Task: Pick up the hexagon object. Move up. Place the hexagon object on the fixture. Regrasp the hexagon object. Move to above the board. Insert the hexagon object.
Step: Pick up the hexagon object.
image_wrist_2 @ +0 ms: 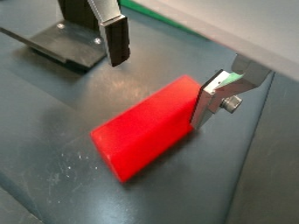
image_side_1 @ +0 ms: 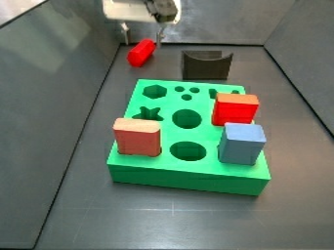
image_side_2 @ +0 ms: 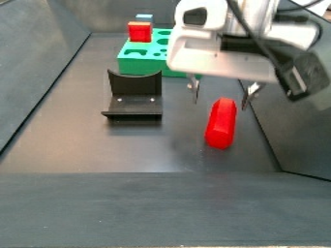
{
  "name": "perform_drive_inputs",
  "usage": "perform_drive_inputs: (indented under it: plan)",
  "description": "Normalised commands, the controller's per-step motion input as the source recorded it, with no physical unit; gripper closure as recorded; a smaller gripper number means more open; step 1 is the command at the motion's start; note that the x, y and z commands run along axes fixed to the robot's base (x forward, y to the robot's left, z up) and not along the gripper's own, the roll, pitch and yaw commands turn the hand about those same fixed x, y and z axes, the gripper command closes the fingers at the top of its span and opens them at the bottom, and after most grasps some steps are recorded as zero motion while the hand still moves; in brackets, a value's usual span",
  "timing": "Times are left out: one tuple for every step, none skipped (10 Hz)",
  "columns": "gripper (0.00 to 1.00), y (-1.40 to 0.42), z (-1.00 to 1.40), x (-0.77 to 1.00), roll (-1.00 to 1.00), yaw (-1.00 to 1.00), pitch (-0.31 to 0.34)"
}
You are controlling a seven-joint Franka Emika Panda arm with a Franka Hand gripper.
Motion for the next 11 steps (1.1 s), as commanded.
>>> perform_drive_inputs:
  plan:
    - [0.0,0.04,-0.67,-0.11,0.04,-0.32,-0.157]
    - [0.0,0.03,-0.73,-0.08,0.04,-0.31,-0.181]
    - [0.0,0.0,-0.77,-0.11,0.06,-0.29,-0.2]
    - [0.0,0.01,-0.59,-0.15,0.02,-0.19,-0.194]
    - [0.0,0.0,0.02,0.0,0.0,0.0,0.0]
    - [0.0,0.0,0.0,0.0,0.0,0.0,0.016]
    - [0.0,0.0,0.0,0.0,0.0,0.0,0.0]
    - [1.0,0.0,0.0,0.0,0.0,0.0,0.0]
    - [1.0,0.0,0.0,0.0,0.0,0.0,0.0]
    - [1.0,0.0,0.0,0.0,0.0,0.0,0.0]
    - [1.0,0.0,0.0,0.0,0.0,0.0,0.0]
